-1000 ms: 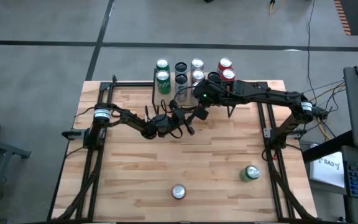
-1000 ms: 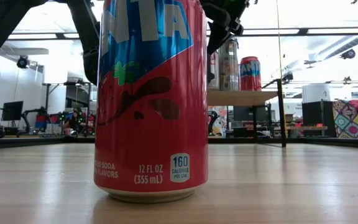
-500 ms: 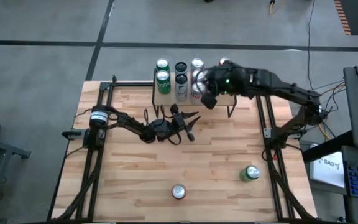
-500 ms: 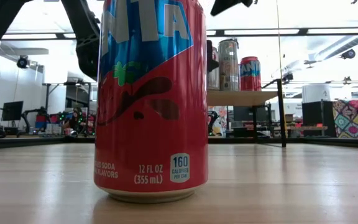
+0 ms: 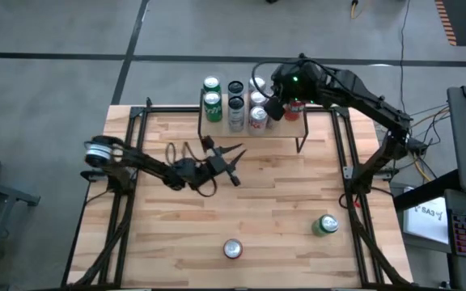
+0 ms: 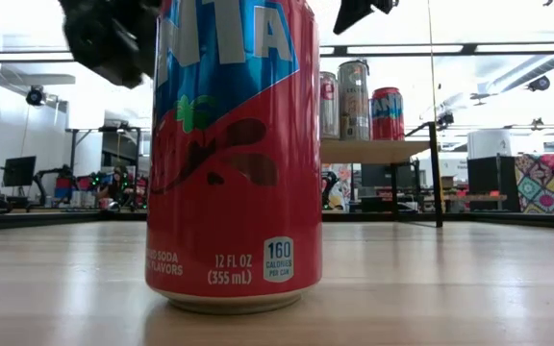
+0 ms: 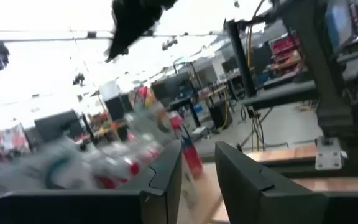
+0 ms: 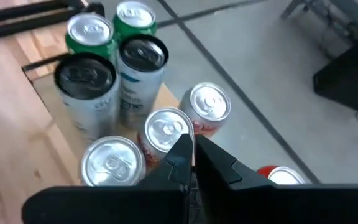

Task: Place canned beverage on shelf
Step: Adjust the soda cans on the shelf

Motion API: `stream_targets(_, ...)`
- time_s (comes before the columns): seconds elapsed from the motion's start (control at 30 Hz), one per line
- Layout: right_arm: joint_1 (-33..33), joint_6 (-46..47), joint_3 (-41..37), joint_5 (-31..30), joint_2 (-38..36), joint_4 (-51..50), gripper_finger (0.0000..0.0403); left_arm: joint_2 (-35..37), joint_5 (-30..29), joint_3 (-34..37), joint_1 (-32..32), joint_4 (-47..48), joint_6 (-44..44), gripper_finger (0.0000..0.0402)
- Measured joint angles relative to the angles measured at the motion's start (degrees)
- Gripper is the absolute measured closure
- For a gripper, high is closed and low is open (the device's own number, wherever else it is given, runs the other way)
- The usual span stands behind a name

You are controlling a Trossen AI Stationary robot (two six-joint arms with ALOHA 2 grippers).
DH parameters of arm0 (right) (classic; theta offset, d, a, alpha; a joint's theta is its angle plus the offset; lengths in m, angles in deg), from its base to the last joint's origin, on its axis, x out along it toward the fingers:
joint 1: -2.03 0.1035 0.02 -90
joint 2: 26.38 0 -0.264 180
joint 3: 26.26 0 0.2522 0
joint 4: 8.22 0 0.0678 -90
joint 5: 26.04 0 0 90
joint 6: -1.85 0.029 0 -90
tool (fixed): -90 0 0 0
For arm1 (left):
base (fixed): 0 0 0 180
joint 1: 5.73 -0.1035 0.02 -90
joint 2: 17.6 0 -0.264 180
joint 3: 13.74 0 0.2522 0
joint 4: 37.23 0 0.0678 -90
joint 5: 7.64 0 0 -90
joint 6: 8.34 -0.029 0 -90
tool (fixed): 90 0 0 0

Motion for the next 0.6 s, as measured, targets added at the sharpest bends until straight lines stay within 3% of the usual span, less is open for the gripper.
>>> stream_targets(0.13,-2.5,1.0,0.1,2.5,1.4,-1.2,0.0394,8.8,4.4,5.4,0.1,0.3,-2.0,0.032)
stream_targets(0.33,-5.6,5.8,0.1,2.6,2.9,-4.0,0.0394,24.1,13.9,12.4,0.1,8.1,-2.2,0.032)
stream_targets(0.43,-6.6,8.0,0.1,2.6,3.3,-5.0,0.0394,30.6,16.0,14.9,0.1,13.1,-1.3,0.032)
stream_targets(0.6,-6.7,10.5,0.1,2.6,4.5,-5.5,0.0394,38.5,16.3,15.4,0.1,13.4,-6.4,0.032)
